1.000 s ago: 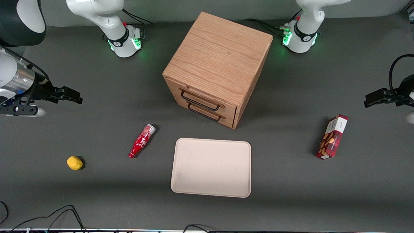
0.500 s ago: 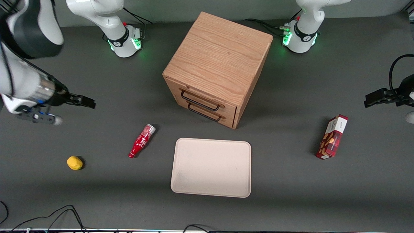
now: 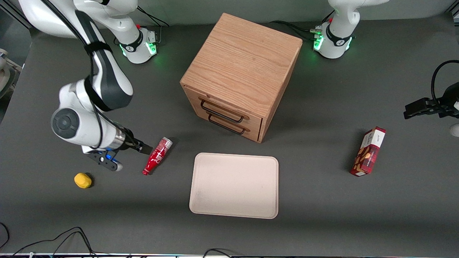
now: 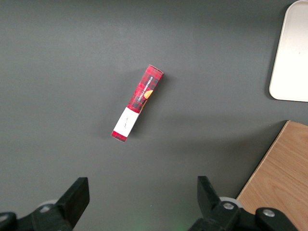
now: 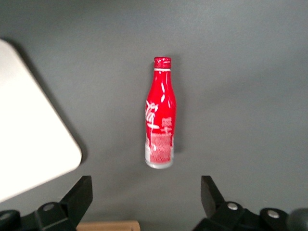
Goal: Place coke bottle on tray
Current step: 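Move the open right gripper down over the red Coca-Cola bottle, then close the right gripper around the bottle's body and lift it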
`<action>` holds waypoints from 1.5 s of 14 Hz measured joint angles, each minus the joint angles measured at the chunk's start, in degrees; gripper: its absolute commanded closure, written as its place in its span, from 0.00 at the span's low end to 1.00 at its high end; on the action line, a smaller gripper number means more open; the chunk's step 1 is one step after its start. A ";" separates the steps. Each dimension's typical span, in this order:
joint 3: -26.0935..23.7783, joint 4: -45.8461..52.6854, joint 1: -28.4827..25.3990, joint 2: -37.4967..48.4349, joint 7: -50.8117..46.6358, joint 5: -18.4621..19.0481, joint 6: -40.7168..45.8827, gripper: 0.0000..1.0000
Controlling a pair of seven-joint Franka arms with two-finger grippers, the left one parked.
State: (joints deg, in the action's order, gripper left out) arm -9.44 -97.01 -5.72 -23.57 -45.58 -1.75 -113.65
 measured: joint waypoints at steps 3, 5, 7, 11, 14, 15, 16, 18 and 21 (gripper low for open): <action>-0.29 -3.71 -0.16 -2.79 -4.79 2.74 -7.49 0.00; -0.32 -6.73 -0.39 -3.19 -6.60 3.23 -12.31 0.00; -0.40 -8.41 -0.89 -4.04 -8.86 5.15 -15.24 0.00; -0.48 -11.23 -1.96 -6.59 -11.52 9.53 -20.20 0.00; -0.45 -13.96 -1.95 -7.34 -11.57 10.60 -24.32 0.00; -0.43 -14.39 -1.95 -7.50 -11.58 10.66 -24.98 0.00; -0.36 -14.65 -1.95 -7.65 -11.58 10.67 -25.43 0.00; -0.22 -14.74 -1.95 -8.07 -11.58 11.07 -26.08 0.00; -0.07 -14.74 -1.95 -8.42 -11.58 11.82 -26.31 0.00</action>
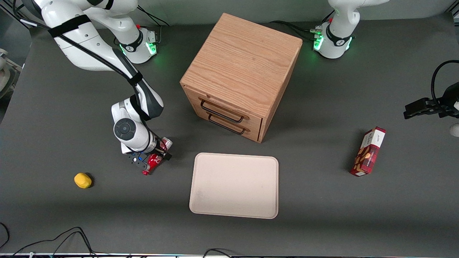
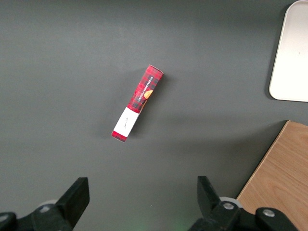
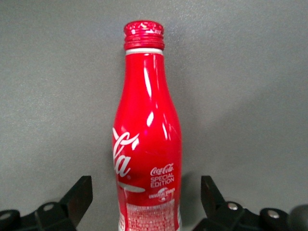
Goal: Place coke bottle on tray
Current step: 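Close the right gripper around the bottle's body and lift it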
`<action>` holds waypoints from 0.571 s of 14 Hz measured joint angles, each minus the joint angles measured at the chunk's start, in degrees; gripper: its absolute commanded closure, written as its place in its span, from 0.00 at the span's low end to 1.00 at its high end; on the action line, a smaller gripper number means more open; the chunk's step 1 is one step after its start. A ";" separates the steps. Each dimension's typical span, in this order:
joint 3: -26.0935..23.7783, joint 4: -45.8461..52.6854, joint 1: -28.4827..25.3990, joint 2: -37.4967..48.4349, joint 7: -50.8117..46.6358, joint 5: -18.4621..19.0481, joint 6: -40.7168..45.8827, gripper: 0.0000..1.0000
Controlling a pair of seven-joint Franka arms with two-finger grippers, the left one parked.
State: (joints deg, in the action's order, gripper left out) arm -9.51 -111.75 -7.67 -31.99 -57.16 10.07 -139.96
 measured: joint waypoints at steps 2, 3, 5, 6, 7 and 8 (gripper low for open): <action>0.09 0.00 0.00 0.00 0.00 0.07 -0.02 0.02; 0.10 0.00 0.01 0.00 0.00 0.08 -0.02 0.30; 0.10 0.00 0.00 0.00 -0.20 0.09 -0.05 1.00; 0.10 0.00 0.01 0.00 -0.73 0.19 -0.10 1.00; 0.11 0.00 0.01 0.00 -1.22 0.62 -0.13 1.00; 0.12 -0.01 0.03 0.00 -1.72 1.31 -0.15 1.00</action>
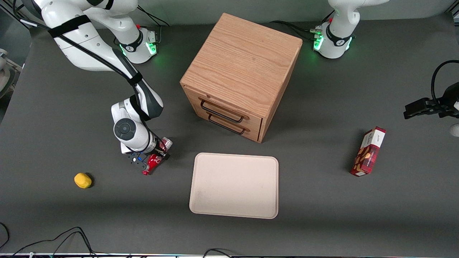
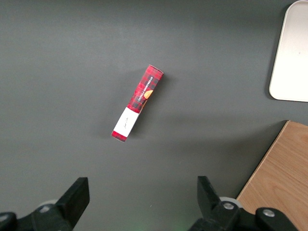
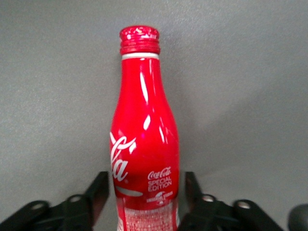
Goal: Place coke bottle on tray
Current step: 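Close the right gripper around the bottle's body and lift it, then carry the held bottle over to the cream tray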
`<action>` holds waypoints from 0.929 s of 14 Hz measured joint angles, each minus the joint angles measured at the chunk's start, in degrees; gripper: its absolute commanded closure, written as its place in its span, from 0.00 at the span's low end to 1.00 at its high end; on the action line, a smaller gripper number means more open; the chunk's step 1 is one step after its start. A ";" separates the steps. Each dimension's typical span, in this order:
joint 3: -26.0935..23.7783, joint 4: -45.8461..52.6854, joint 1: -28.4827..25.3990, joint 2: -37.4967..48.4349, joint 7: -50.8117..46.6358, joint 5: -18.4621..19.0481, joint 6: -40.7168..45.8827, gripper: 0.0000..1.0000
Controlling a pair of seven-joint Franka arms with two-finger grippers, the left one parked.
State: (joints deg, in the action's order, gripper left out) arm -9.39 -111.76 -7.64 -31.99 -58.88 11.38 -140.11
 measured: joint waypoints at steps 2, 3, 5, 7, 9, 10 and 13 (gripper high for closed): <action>0.00 0.00 0.00 0.07 -0.39 0.25 -0.06 1.00; 0.00 0.00 0.00 0.06 -0.52 0.27 -0.07 1.00; 0.00 0.00 0.01 0.06 -0.66 0.28 -0.10 1.00; 0.00 0.10 0.12 0.14 -0.78 0.32 -0.17 1.00; 0.01 0.60 0.55 1.16 -0.79 0.54 0.27 1.00; -0.02 1.45 0.99 2.36 -0.77 0.68 2.14 1.00; -1.17 8.83 2.35 6.31 0.15 0.73 15.62 1.00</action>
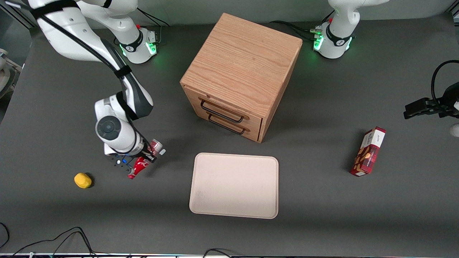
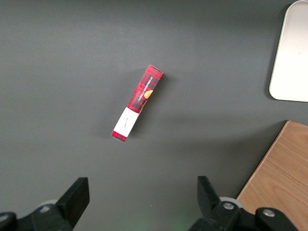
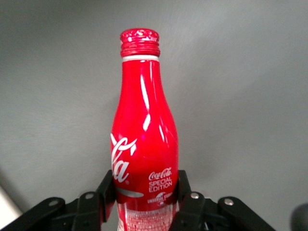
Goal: Place coke bottle on tray
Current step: 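Carry the held bottle over to the cream tray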
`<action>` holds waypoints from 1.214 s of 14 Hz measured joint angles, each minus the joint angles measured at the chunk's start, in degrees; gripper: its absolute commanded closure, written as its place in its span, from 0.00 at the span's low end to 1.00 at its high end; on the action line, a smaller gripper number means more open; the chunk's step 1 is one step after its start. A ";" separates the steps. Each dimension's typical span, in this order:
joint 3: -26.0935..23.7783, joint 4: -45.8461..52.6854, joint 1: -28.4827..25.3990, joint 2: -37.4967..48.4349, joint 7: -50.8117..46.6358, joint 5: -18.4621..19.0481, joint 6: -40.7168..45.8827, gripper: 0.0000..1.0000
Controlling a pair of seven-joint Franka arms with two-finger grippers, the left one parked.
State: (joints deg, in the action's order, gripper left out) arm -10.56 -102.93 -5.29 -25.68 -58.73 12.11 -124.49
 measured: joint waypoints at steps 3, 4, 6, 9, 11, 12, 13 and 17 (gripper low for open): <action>-0.95 13.78 0.04 1.04 3.66 -1.89 13.94 1.00; -1.01 17.76 0.05 1.09 4.67 -2.96 17.55 1.00; -1.08 24.77 0.05 1.07 6.48 -4.19 26.13 1.00; -1.26 32.06 -0.08 1.00 9.79 -6.48 35.72 1.00; -1.50 34.60 -0.27 0.40 10.93 -6.95 37.47 1.00; -1.71 35.74 -0.77 -0.77 11.36 -7.10 37.60 1.00; -1.72 37.28 -2.01 -2.81 11.62 -7.13 37.48 1.00; 0.99 44.94 -11.83 -17.05 11.62 -7.09 28.10 1.00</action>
State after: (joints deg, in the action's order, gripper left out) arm -9.56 -57.99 -17.12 -42.73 -47.10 5.02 -96.39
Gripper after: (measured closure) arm 0.458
